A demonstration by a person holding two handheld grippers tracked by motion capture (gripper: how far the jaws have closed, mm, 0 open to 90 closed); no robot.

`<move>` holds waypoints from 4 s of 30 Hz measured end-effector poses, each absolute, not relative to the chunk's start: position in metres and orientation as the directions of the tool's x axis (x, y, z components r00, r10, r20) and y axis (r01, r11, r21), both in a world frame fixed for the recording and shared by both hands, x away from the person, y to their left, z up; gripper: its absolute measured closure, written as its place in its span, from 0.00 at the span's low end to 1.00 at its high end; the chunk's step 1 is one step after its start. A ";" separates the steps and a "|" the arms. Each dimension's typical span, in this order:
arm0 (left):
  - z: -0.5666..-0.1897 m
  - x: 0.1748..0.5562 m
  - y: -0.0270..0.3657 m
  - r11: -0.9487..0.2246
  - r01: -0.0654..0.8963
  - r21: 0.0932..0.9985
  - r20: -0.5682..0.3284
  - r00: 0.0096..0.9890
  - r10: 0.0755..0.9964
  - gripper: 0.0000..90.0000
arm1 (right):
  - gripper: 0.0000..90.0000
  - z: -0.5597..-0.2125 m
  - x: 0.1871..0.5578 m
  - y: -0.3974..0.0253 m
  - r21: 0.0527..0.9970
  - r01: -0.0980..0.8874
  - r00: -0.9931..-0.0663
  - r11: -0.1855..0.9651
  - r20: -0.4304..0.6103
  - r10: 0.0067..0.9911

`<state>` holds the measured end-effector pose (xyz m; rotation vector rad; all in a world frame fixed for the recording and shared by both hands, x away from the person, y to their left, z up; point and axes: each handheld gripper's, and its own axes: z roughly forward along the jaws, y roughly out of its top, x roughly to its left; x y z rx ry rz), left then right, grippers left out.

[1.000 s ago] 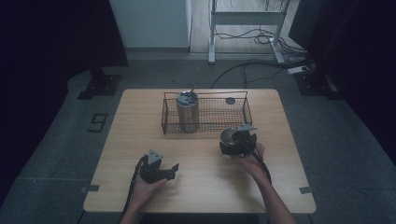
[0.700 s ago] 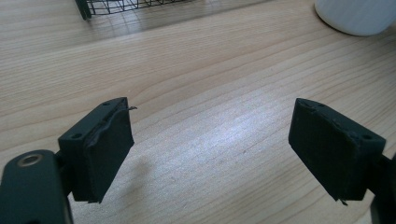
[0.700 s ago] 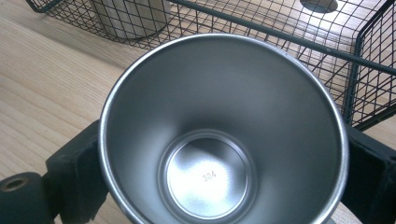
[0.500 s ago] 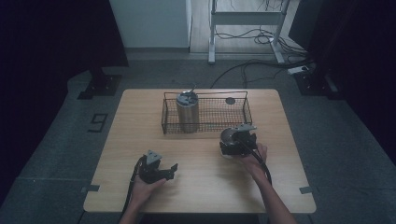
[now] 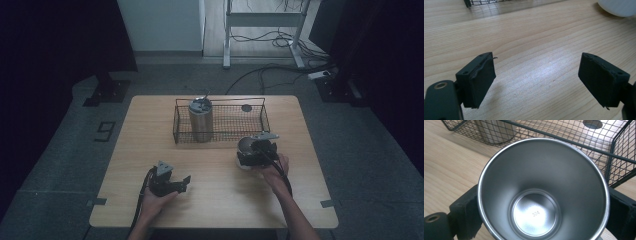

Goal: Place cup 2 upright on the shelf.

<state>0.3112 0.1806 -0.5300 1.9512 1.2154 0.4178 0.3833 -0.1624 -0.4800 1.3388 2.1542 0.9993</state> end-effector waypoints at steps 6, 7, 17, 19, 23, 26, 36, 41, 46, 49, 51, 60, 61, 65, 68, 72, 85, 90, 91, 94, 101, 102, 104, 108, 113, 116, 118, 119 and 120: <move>-0.531 0.312 0.180 -0.236 0.611 0.756 -0.125 0.488 0.864 0.16 | 0.07 -0.475 0.380 -0.166 0.758 0.594 -0.463 0.269 0.048 0.885; -0.532 0.312 0.180 -0.236 0.612 0.755 -0.126 0.488 0.864 0.16 | 0.07 -0.474 0.379 -0.167 0.760 0.593 -0.461 0.266 0.050 0.886; -0.531 0.311 0.181 -0.232 0.611 0.757 -0.132 0.490 0.862 0.16 | 0.07 -0.452 0.373 -0.176 0.787 0.570 -0.464 0.237 0.071 0.883; -0.531 0.311 0.182 -0.231 0.611 0.757 -0.132 0.490 0.862 0.16 | 0.07 -0.448 0.373 -0.177 0.790 0.565 -0.468 0.238 0.070 0.881; -0.532 0.312 0.183 -0.233 0.613 0.755 -0.132 0.489 0.862 0.16 | 0.07 -0.440 0.373 -0.180 0.800 0.555 -0.468 0.228 0.074 0.880; -0.532 0.312 0.183 -0.234 0.614 0.754 -0.131 0.489 0.862 0.16 | 0.07 -0.434 0.374 -0.181 0.805 0.549 -0.470 0.227 0.073 0.879; -0.531 0.311 0.183 -0.228 0.612 0.757 -0.135 0.488 0.863 0.16 | 0.07 -0.421 0.379 -0.181 0.813 0.533 -0.476 0.234 0.059 0.877; -0.532 0.312 0.183 -0.231 0.614 0.755 -0.133 0.487 0.863 0.16 | 0.07 -0.416 0.380 -0.180 0.816 0.528 -0.476 0.237 0.053 0.878; -0.532 0.312 0.183 -0.230 0.615 0.754 -0.134 0.487 0.863 0.16 | 0.07 -0.413 0.383 -0.179 0.818 0.526 -0.476 0.235 0.054 0.878; -0.533 0.312 0.183 -0.225 0.620 0.751 -0.143 0.486 0.862 0.16 | 0.07 -0.412 0.384 -0.177 0.816 0.527 -0.476 0.236 0.053 0.878; -0.534 0.313 0.182 -0.230 0.622 0.748 -0.141 0.488 0.861 0.16 | 0.07 -0.412 0.386 -0.176 0.815 0.527 -0.477 0.239 0.051 0.877; -0.534 0.312 0.181 -0.244 0.617 0.748 -0.122 0.490 0.863 0.16 | 0.07 -0.409 0.395 -0.173 0.812 0.535 -0.471 0.231 0.059 0.880; -0.534 0.312 0.181 -0.243 0.616 0.749 -0.123 0.490 0.863 0.16 | 0.07 -0.409 0.397 -0.173 0.811 0.536 -0.472 0.233 0.059 0.880; -0.533 0.312 0.182 -0.238 0.617 0.750 -0.126 0.486 0.865 0.16 | 0.07 -0.409 0.401 -0.170 0.809 0.539 -0.470 0.237 0.055 0.881; -0.533 0.312 0.182 -0.234 0.618 0.751 -0.130 0.486 0.864 0.16 | 0.07 -0.407 0.404 -0.168 0.808 0.540 -0.468 0.238 0.053 0.882; -0.533 0.313 0.180 -0.230 0.618 0.752 -0.137 0.488 0.862 0.16 | 0.07 -0.404 0.409 -0.167 0.809 0.541 -0.460 0.231 0.054 0.886; -0.532 0.312 0.180 -0.232 0.614 0.754 -0.140 0.495 0.857 0.16 | 0.07 -0.406 0.427 -0.160 0.789 0.567 -0.446 0.238 0.051 0.894; -0.533 0.312 0.179 -0.228 0.616 0.754 -0.147 0.497 0.855 0.16 | 0.07 -0.403 0.432 -0.160 0.788 0.570 -0.439 0.232 0.053 0.897; -0.534 0.313 0.179 -0.228 0.616 0.754 -0.150 0.499 0.853 0.16 | 0.07 -0.403 0.432 -0.160 0.789 0.569 -0.438 0.233 0.051 0.897; -0.533 0.312 0.179 -0.229 0.614 0.755 -0.149 0.501 0.853 0.16 | 0.07 -0.398 0.434 -0.162 0.790 0.566 -0.436 0.234 0.046 0.899; -0.532 0.312 0.182 -0.221 0.615 0.757 -0.154 0.497 0.854 0.16 | 0.07 -0.392 0.442 -0.165 0.793 0.567 -0.421 0.223 0.046 0.906; -0.532 0.312 0.182 -0.220 0.616 0.757 -0.155 0.496 0.854 0.16 | 0.07 -0.390 0.444 -0.164 0.792 0.567 -0.420 0.225 0.044 0.906; -0.532 0.312 0.182 -0.217 0.617 0.757 -0.159 0.496 0.854 0.16 | 0.07 -0.389 0.447 -0.164 0.792 0.567 -0.420 0.225 0.043 0.907; -0.530 0.312 0.184 -0.212 0.615 0.760 -0.165 0.497 0.852 0.16 | 0.07 -0.389 0.453 -0.163 0.787 0.573 -0.413 0.227 0.038 0.910; -0.531 0.312 0.185 -0.208 0.617 0.759 -0.170 0.497 0.851 0.16 | 0.07 -0.388 0.458 -0.162 0.784 0.576 -0.412 0.229 0.037 0.910; -0.531 0.312 0.184 -0.212 0.617 0.758 -0.169 0.499 0.850 0.16 | 0.07 -0.388 0.462 -0.162 0.783 0.578 -0.408 0.230 0.034 0.912; -0.531 0.312 0.184 -0.213 0.615 0.759 -0.167 0.500 0.850 0.16 | 0.07 -0.388 0.464 -0.162 0.783 0.580 -0.406 0.227 0.036 0.913; -0.531 0.311 0.183 -0.210 0.613 0.762 -0.168 0.499 0.850 0.16 | 0.07 -0.388 0.465 -0.162 0.783 0.580 -0.403 0.223 0.038 0.914; -0.530 0.311 0.183 -0.208 0.611 0.764 -0.169 0.500 0.849 0.16 | 0.07 -0.388 0.466 -0.162 0.783 0.581 -0.402 0.221 0.040 0.915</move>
